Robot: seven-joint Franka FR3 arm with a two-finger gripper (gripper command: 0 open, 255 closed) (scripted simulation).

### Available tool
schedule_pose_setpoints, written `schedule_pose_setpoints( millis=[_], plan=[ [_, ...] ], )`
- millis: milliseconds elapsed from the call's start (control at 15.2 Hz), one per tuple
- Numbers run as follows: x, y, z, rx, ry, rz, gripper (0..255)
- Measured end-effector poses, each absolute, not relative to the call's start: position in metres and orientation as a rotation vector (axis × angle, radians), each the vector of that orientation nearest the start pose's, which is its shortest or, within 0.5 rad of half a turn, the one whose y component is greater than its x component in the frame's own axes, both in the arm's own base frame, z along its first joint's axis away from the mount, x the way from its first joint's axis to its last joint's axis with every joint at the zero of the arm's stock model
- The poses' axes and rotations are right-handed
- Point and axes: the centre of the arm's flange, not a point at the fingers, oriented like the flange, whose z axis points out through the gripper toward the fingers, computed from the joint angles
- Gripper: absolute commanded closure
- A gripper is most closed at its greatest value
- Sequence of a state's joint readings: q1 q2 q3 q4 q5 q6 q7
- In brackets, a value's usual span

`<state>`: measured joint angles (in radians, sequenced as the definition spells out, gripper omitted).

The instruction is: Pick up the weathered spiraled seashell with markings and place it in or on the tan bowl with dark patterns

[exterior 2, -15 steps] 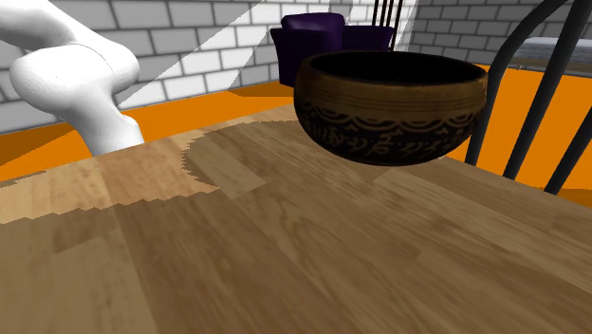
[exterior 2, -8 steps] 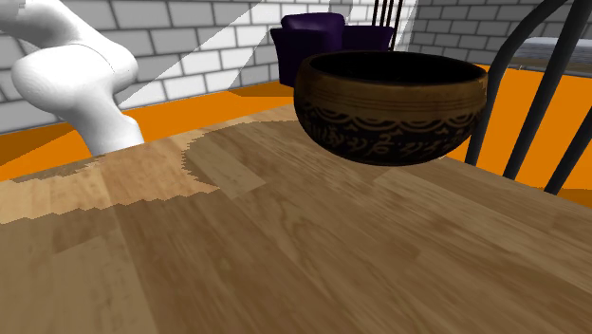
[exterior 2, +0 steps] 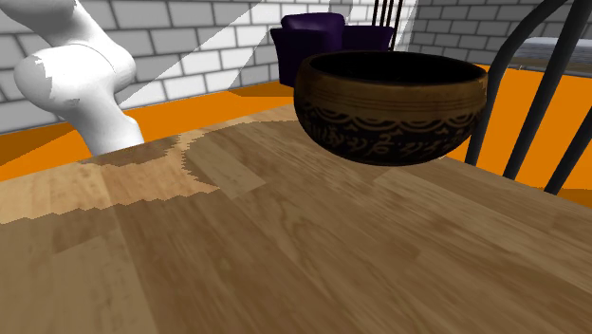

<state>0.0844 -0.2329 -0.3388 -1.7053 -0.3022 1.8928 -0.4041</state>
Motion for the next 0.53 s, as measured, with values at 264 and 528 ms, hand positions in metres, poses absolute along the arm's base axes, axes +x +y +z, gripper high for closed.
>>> schedule_pose_setpoints(
  millis=[264,528],
  plan=[
    [0.49,-0.171,0.693,-3.427,-0.307,-0.545,255],
    [0.49,-0.171,0.672,-3.427,-0.306,-0.545,255]
  ],
)
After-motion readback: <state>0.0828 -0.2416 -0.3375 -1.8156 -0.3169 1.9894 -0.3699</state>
